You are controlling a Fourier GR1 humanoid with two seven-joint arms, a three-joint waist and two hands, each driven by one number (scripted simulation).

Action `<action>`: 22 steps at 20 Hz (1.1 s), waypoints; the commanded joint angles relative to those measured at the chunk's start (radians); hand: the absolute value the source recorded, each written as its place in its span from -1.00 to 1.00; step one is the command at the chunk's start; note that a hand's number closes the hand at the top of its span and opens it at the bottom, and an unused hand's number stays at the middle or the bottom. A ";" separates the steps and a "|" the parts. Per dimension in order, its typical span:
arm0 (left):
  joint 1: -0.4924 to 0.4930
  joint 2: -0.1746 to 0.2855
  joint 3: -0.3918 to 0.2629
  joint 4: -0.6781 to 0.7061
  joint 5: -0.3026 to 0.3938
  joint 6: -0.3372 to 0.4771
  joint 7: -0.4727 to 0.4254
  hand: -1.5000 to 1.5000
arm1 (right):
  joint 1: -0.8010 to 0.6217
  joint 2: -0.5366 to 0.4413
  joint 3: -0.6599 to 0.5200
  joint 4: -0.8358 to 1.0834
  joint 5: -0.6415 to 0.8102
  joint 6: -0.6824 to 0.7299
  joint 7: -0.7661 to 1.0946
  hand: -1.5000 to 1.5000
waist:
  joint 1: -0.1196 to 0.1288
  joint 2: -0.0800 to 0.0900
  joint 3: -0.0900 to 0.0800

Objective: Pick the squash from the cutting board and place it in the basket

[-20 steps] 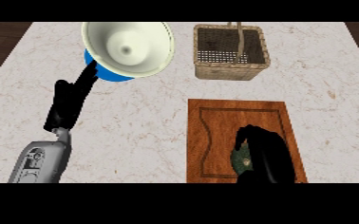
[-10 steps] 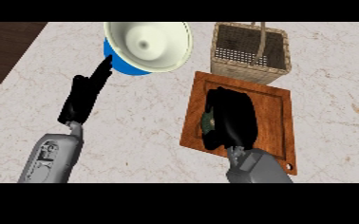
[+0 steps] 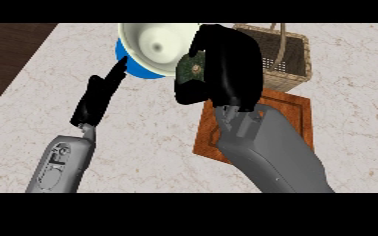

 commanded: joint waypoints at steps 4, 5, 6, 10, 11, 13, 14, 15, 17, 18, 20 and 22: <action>-0.008 0.009 0.007 0.012 -0.003 -0.001 0.015 0.00 | -0.420 0.002 -0.127 0.177 -0.053 -0.066 0.186 1.00 | -0.008 -0.009 -0.004; -0.002 0.014 0.007 0.025 -0.013 0.002 0.000 0.00 | -0.475 0.002 -0.127 0.198 -0.060 -0.068 0.210 1.00 | -0.009 -0.010 -0.005; -0.020 -0.011 -0.004 0.018 -0.015 0.016 0.009 0.00 | -0.507 0.002 -0.140 0.254 -0.066 -0.092 0.212 1.00 | -0.015 -0.005 -0.005; -0.009 0.019 0.030 0.034 -0.001 0.006 -0.002 0.00 | -0.695 0.002 -0.223 0.413 -0.089 -0.091 0.235 1.00 | -0.039 -0.007 -0.005; 0.009 0.015 0.031 0.039 0.004 0.005 -0.008 0.00 | -0.752 0.002 -0.258 0.445 -0.080 -0.060 0.248 1.00 | -0.044 -0.010 -0.006; 0.007 0.005 0.028 0.036 -0.009 0.026 -0.009 0.00 | -0.836 0.002 -0.299 0.526 -0.069 -0.085 0.237 1.00 | -0.059 -0.008 -0.005; -0.013 0.011 0.038 0.033 -0.002 0.025 0.014 0.00 | -0.860 0.002 -0.311 0.582 -0.065 -0.086 0.238 1.00 | -0.062 -0.005 -0.005; -0.017 0.031 0.050 0.031 0.002 0.013 0.016 0.00 | -0.898 0.002 -0.307 0.633 -0.047 -0.076 0.234 1.00 | -0.073 -0.007 -0.004; 0.024 0.016 0.042 0.032 -0.007 0.030 -0.006 0.00 | -0.956 -0.039 -0.356 0.725 -0.032 -0.018 0.211 1.00 | -0.081 -0.006 -0.005; 0.013 0.031 0.061 0.047 0.004 0.022 -0.028 0.00 | -0.968 -0.042 -0.332 0.778 -0.021 0.037 0.194 1.00 | -0.100 -0.004 -0.005; 0.017 0.025 0.059 0.038 0.001 0.029 -0.011 0.00 | -1.020 -0.048 -0.337 0.866 0.004 0.067 0.221 1.00 | -0.102 -0.007 -0.005; -0.009 0.019 0.058 0.022 0.006 0.031 0.017 0.00 | -1.043 -0.083 -0.331 0.952 0.024 0.109 0.185 1.00 | -0.112 -0.005 -0.004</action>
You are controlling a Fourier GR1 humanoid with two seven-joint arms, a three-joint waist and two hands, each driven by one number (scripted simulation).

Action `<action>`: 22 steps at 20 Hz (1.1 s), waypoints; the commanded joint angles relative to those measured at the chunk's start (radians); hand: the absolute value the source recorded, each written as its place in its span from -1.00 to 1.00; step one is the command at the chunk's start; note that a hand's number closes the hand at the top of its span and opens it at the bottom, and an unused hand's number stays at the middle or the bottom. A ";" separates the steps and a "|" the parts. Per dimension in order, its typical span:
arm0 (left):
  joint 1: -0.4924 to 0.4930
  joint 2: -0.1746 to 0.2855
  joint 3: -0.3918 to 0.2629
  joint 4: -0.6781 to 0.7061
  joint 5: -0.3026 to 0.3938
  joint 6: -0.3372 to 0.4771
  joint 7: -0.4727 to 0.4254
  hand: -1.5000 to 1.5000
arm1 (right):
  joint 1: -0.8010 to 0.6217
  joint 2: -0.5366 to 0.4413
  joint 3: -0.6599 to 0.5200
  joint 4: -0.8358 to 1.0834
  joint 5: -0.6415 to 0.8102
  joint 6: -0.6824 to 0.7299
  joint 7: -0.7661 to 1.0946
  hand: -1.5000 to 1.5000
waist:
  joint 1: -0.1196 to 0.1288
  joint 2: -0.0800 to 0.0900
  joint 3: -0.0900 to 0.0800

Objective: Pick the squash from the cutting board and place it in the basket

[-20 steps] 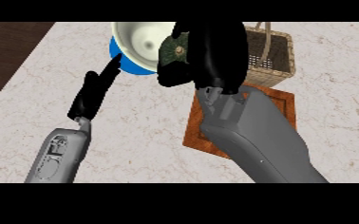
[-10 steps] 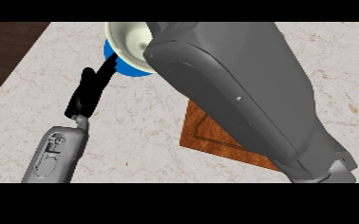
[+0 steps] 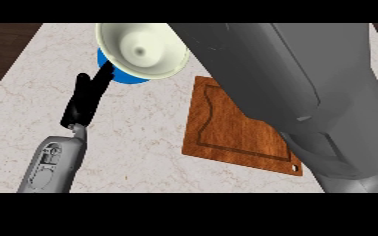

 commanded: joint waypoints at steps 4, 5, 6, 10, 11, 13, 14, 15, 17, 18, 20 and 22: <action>0.070 0.029 0.036 0.007 0.010 -0.002 -0.067 0.00 | -0.159 -0.075 -0.055 0.278 0.019 0.166 0.094 1.00 | -0.031 0.000 0.003; 0.034 0.017 0.028 0.004 0.007 0.003 -0.033 0.00 | -0.156 -0.062 -0.050 0.315 0.029 0.146 0.084 1.00 | -0.041 0.002 0.004; 0.044 0.004 0.030 0.014 0.001 0.024 -0.042 0.00 | -0.151 -0.081 -0.048 0.340 0.036 0.153 0.057 1.00 | -0.048 0.002 0.004; 0.017 0.005 0.046 0.054 -0.007 0.039 -0.061 0.00 | -0.169 -0.106 -0.057 0.412 0.055 0.135 0.036 1.00 | -0.069 0.001 0.006; 0.059 -0.001 0.031 0.016 -0.009 0.035 -0.062 0.00 | -0.127 -0.120 -0.057 0.431 0.062 0.084 -0.023 1.00 | -0.059 0.001 0.007; 0.039 0.034 0.062 -0.003 0.025 0.000 -0.020 0.00 | -0.135 -0.148 -0.068 0.435 0.052 0.114 -0.076 1.00 | -0.065 -0.004 0.008; 0.080 0.049 0.056 -0.046 0.027 -0.019 -0.025 0.00 | -0.142 -0.143 -0.073 0.433 0.047 0.138 -0.058 1.00 | -0.065 -0.008 0.008; 0.050 0.010 0.041 -0.021 0.006 0.022 -0.022 0.00 | -0.133 -0.148 -0.085 0.450 0.040 0.103 -0.116 1.00 | -0.064 -0.002 0.008; 0.082 0.007 0.030 -0.068 0.001 0.026 0.008 0.00 | -0.064 -0.124 -0.089 0.454 0.040 0.026 -0.145 1.00 | -0.058 -0.003 0.008; 0.096 0.025 0.051 -0.030 0.008 0.012 -0.038 0.00 | -0.049 -0.138 -0.093 0.433 0.028 0.069 -0.173 1.00 | -0.076 -0.007 0.009; 0.091 0.006 0.047 -0.009 -0.005 0.032 -0.052 0.00 | -0.070 -0.144 -0.106 0.428 0.020 0.097 -0.161 1.00 | -0.082 -0.008 0.008; 0.007 0.012 0.057 0.031 0.004 0.021 -0.015 0.00 | -0.031 -0.157 -0.106 0.433 0.023 0.067 -0.203 1.00 | -0.089 -0.005 0.008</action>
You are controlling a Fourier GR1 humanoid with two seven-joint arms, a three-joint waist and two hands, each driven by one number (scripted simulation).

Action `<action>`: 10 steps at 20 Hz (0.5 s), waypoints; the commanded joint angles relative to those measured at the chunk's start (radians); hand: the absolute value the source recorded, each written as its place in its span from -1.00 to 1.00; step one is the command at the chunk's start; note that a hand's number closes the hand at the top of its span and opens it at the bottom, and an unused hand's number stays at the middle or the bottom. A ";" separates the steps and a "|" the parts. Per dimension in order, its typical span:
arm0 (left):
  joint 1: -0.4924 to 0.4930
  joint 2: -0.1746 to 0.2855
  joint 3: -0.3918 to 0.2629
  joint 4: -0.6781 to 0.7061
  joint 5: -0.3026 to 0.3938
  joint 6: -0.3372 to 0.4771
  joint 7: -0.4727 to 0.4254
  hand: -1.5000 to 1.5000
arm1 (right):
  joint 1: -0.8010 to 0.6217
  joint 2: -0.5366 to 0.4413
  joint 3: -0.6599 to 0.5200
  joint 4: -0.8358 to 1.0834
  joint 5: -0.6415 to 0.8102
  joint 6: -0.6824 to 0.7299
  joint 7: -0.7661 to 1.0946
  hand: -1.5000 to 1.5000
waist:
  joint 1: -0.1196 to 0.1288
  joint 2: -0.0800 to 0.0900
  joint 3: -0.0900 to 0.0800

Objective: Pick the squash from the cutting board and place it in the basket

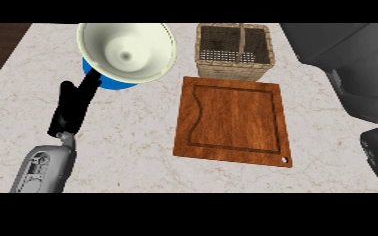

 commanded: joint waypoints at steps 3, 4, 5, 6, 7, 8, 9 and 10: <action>0.016 0.002 0.000 -0.013 -0.007 -0.001 0.009 0.00 | 0.075 -0.016 -0.009 0.007 -0.007 0.010 -0.071 1.00 | -0.007 -0.003 0.001; -0.004 -0.013 -0.006 -0.006 -0.019 0.019 -0.004 0.00 | 0.110 -0.035 -0.006 0.018 0.002 -0.027 -0.108 1.00 | -0.006 0.000 0.001; -0.012 -0.009 -0.002 -0.030 -0.003 0.005 0.041 0.00 | 0.065 -0.039 -0.018 0.021 -0.006 0.015 -0.081 1.00 | -0.003 -0.002 0.001; 0.036 -0.014 -0.006 -0.016 -0.011 0.007 -0.006 0.00 | 0.111 -0.005 -0.028 0.000 -0.017 -0.039 -0.059 1.00 | -0.007 -0.003 0.001; 0.028 -0.018 -0.006 -0.020 -0.024 0.027 -0.023 0.00 | 0.152 -0.020 -0.044 -0.010 -0.033 -0.063 -0.101 1.00 | -0.010 -0.003 0.001; 0.031 -0.005 -0.005 -0.007 -0.032 0.020 -0.019 0.00 | 0.176 0.003 -0.057 -0.005 -0.046 -0.086 -0.092 1.00 | -0.009 -0.002 0.001; 0.001 -0.006 0.010 0.010 -0.018 0.020 -0.006 0.00 | 0.205 0.010 -0.089 -0.014 -0.069 -0.151 -0.069 1.00 | -0.012 -0.001 0.001; 0.032 0.008 0.004 -0.044 0.006 -0.020 0.004 0.00 | 0.178 0.005 -0.103 0.003 -0.068 -0.173 -0.019 1.00 | 0.005 0.000 0.001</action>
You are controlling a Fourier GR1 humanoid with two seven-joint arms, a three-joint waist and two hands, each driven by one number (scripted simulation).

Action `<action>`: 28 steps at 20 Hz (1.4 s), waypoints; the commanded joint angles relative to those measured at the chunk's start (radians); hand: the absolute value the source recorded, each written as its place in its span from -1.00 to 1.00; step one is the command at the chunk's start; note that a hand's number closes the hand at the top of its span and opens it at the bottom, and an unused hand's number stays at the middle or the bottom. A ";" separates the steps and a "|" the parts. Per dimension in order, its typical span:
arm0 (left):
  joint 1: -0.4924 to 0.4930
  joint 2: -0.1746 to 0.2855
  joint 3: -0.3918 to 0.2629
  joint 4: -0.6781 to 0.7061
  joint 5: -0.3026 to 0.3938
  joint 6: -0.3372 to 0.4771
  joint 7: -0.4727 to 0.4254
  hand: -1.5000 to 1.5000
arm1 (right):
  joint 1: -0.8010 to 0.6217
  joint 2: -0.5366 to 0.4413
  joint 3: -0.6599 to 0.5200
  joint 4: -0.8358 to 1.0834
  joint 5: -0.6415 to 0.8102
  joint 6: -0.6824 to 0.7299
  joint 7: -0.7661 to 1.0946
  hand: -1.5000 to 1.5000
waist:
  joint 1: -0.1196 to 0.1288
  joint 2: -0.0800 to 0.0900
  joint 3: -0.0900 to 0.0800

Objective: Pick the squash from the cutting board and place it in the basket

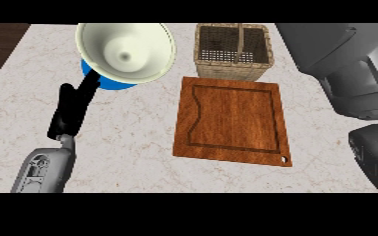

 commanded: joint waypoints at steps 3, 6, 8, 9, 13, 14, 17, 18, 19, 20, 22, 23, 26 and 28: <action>0.002 0.013 0.013 -0.020 0.012 -0.016 0.019 0.00 | 0.060 0.009 -0.076 -0.037 -0.065 -0.097 0.000 -1.00 | -0.002 -0.003 0.000; 0.051 0.020 0.006 -0.085 0.002 -0.012 0.042 0.00 | 0.159 0.024 -0.060 -0.087 -0.052 -0.183 -0.038 -1.00 | -0.004 -0.007 0.001; -0.076 -0.024 -0.001 0.034 -0.015 0.023 0.053 0.00 | 0.116 0.043 -0.066 -0.083 -0.050 -0.226 -0.037 -1.00 | -0.009 0.001 0.000; -0.048 0.016 0.025 0.012 0.019 -0.025 0.033 0.00 | 0.134 0.026 -0.065 -0.099 -0.044 -0.260 -0.059 -1.00 | -0.005 -0.001 0.000; -0.007 -0.008 0.018 0.028 0.005 -0.003 -0.017 0.00 | 0.154 0.029 -0.052 -0.148 -0.002 -0.413 -0.030 -1.00 | -0.007 -0.003 0.000; 0.004 -0.007 0.008 0.008 -0.008 0.003 -0.016 0.00 | 0.163 -0.003 -0.057 -0.170 0.001 -0.435 -0.045 -1.00 | -0.010 -0.005 0.000; 0.032 -0.020 -0.004 -0.066 -0.005 0.012 0.056 0.00 | 0.174 -0.071 -0.060 -0.213 0.020 -0.450 -0.016 -1.00 | -0.012 -0.011 0.001; -0.028 -0.029 0.004 0.019 -0.013 0.023 0.031 0.00 | 0.152 -0.048 -0.050 -0.238 0.036 -0.445 0.063 -1.00 | -0.030 -0.011 0.000; 0.011 0.000 0.024 0.011 0.004 -0.004 0.003 0.00 | 0.214 -0.058 -0.066 -0.260 0.026 -0.491 0.044 -1.00 | -0.028 -0.010 0.001; 0.065 0.020 0.048 0.027 0.008 -0.006 -0.058 0.00 | 0.195 -0.080 -0.060 -0.329 0.017 -0.395 0.097 -1.00 | -0.049 -0.022 0.000; 0.042 0.013 0.060 0.037 0.020 -0.001 -0.037 0.00 | 0.280 -0.073 -0.075 -0.412 0.005 -0.442 0.122 -1.00 | -0.063 -0.024 0.001; 0.024 0.021 0.051 0.012 0.015 -0.009 -0.002 0.00 | 0.272 -0.104 -0.098 -0.431 -0.003 -0.446 0.129 -1.00 | -0.053 -0.021 0.001; 0.034 -0.006 0.038 -0.024 0.006 0.017 0.018 0.00 | 0.391 -0.119 -0.088 -0.591 -0.017 -0.356 0.172 -1.00 | -0.064 -0.026 0.002; 0.069 0.008 0.039 -0.041 0.013 -0.001 0.037 0.00 | 0.460 -0.157 -0.095 -0.700 -0.051 -0.268 0.177 -1.00 | -0.079 -0.034 0.002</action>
